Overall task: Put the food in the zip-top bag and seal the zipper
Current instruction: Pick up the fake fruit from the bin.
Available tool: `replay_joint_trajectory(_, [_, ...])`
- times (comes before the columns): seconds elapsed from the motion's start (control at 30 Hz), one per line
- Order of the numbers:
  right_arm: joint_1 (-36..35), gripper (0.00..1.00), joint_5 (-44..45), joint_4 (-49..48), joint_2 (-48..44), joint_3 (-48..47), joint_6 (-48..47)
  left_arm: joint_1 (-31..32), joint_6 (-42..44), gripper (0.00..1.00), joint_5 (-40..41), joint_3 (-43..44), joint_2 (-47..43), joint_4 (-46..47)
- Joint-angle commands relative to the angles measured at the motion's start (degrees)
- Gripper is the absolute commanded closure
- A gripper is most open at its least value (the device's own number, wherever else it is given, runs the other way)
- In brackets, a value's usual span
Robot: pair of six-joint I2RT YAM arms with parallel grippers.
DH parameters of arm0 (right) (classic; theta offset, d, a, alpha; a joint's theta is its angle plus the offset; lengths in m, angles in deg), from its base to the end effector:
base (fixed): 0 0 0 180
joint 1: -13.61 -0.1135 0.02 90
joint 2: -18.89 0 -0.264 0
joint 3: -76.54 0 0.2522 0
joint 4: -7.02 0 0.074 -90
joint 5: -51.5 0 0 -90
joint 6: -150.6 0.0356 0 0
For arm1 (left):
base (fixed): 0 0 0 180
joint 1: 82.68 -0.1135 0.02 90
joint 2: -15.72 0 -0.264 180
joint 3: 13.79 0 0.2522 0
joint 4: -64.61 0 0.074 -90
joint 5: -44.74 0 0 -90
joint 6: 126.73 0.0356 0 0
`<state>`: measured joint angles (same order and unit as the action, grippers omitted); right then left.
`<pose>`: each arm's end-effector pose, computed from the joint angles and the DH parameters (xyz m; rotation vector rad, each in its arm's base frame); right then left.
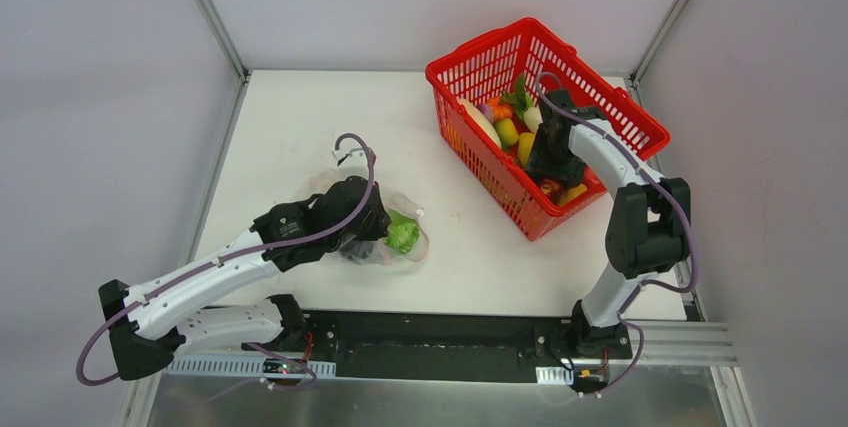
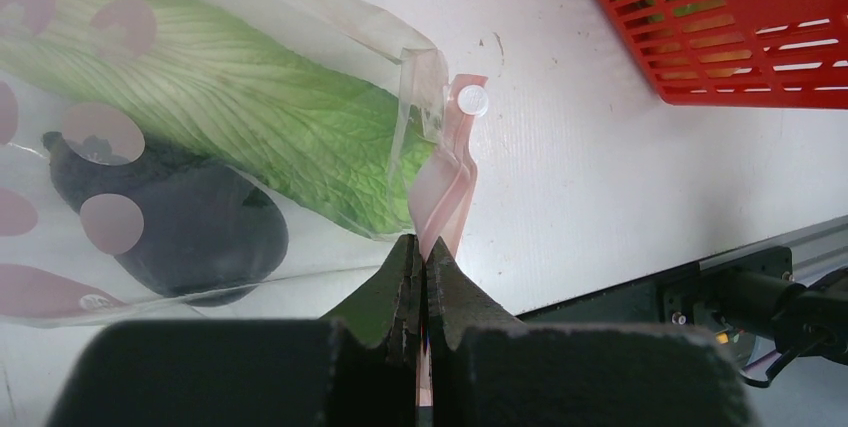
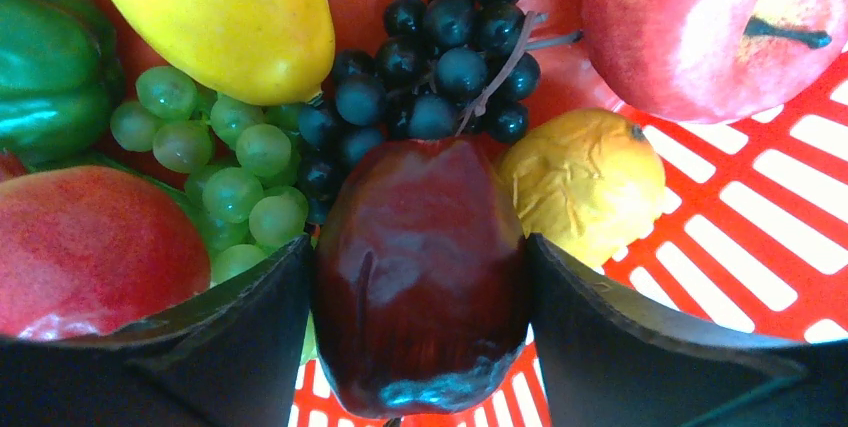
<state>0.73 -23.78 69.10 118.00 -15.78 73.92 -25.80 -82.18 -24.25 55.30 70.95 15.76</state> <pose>0.3445 0.0695 0.2432 0.0759 2.7168 -0.2270 0.1211 -0.1623 0.3293 0.0077 2.2055 -0.6351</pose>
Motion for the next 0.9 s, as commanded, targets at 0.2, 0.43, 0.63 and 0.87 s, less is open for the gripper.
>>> replay_joint_trajectory(0.2, [0.01, 0.58, -2.12, -1.67, -4.9, -0.49, 1.06, -0.53, -0.11, 1.0, 0.61, 1.01, -1.61, -0.42])
replay_joint_trajectory(0.43, [0.04, 0.62, -2.57, -4.39, -10.05, 0.51, 0.69, -0.48, -0.24, 1.0, 0.37, 1.18, -1.63, -0.61])
replay_joint_trajectory(0.63, [0.05, 0.63, -3.14, -7.23, -14.46, 1.09, 0.48, -0.54, -0.27, 1.0, 0.49, 1.26, -1.37, -0.42])
replay_joint_trajectory(0.87, [0.04, 0.62, -4.75, -15.05, -27.78, 4.67, -0.42, -0.52, -0.14, 1.0, 0.17, 1.38, -1.09, -0.34])
